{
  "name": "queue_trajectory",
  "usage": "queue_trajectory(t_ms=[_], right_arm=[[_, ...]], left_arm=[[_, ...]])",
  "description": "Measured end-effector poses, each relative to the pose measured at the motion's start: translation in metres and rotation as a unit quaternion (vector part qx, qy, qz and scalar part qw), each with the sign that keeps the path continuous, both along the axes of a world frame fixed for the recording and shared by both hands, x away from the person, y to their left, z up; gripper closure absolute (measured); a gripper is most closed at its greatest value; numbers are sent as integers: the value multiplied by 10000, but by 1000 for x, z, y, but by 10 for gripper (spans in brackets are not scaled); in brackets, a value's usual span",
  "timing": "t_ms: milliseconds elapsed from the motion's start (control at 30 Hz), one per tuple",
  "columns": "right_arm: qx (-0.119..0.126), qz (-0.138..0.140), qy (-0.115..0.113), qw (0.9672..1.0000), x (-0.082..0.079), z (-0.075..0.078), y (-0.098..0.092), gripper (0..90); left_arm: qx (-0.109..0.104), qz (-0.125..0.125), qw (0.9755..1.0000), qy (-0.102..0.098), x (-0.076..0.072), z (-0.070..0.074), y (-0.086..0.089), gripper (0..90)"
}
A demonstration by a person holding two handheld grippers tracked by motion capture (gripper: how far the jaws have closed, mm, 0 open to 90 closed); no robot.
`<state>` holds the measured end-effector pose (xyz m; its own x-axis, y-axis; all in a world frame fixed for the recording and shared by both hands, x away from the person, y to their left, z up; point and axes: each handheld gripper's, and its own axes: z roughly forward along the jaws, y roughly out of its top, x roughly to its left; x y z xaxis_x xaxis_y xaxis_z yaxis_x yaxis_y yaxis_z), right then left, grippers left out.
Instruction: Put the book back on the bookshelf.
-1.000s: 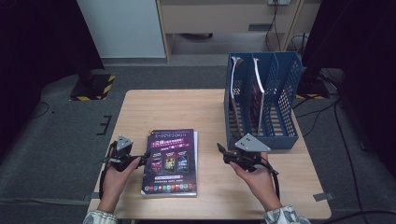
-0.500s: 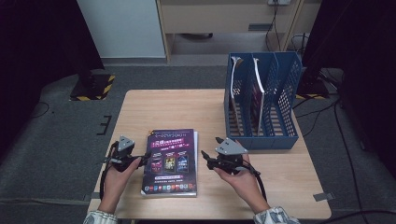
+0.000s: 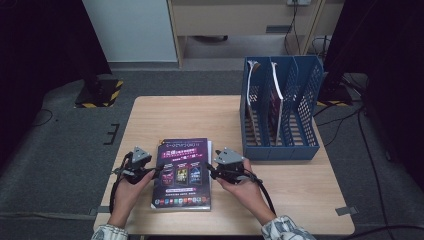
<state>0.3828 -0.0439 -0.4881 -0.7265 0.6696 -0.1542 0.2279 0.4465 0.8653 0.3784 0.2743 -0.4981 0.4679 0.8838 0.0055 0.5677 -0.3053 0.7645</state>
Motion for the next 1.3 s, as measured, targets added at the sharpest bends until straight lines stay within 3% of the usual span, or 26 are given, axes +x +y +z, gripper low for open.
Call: queue_trajectory(t_ms=[100, 133, 233, 400, 533, 600, 700, 800, 900, 933, 1000, 1067, 1200, 1300], right_arm=[[-25, -20, 25, 10000, 5, -2, 2, 431], [-95, -56, 86, 9999, 11, -5, 5, 431], [-33, -60, 176, 9998, 13, -6, 4, 440], [16, 139, 315, 9994, 7, -7, 2, 612], [51, 150, 361, 9992, 6, -7, 0, 603], [36, 117, 370, 9992, 5, -7, -1, 583], [-20, 89, 349, 9994, 3, -7, -4, 543], [-114, -3, 396, 9992, 2, -10, -5, 568], [-189, 50, 439, 9988, 0, -14, -3, 573], [-221, 111, 386, 9989, -2, -14, -1, 611], [-192, 142, 407, 9989, -2, -14, -1, 641], [-194, 257, 440, 9985, -2, -14, -1, 692], [-210, 195, 456, 9985, -1, -16, -2, 679], [-202, 100, 495, 9985, -1, -17, -3, 619]], left_arm=[[-208, 118, 9997, -14, 2, -2, -1, 320], [-97, 111, 9999, 72, 4, -6, -3, 335], [59, 75, 9999, 79, 5, -7, -5, 344], [111, 267, 9995, -159, 4, -4, -3, 439], [43, 313, 9994, -150, 5, -4, -1, 476], [68, 268, 9995, -125, 5, -5, -3, 468], [-9, 230, 9996, -154, 6, -6, -4, 358], [-76, 166, 9998, -66, 8, -7, -5, 278], [28, 94, 9999, 61, 8, -10, -8, 290], [54, 54, 9999, 72, 8, -11, -8, 357], [71, 65, 9999, 74, 8, -11, -9, 357], [109, 56, 9999, 36, 7, -12, -9, 441], [73, 214, 9997, 28, 9, -13, -9, 386], [-97, 252, 9996, 100, 11, -15, -6, 340]])
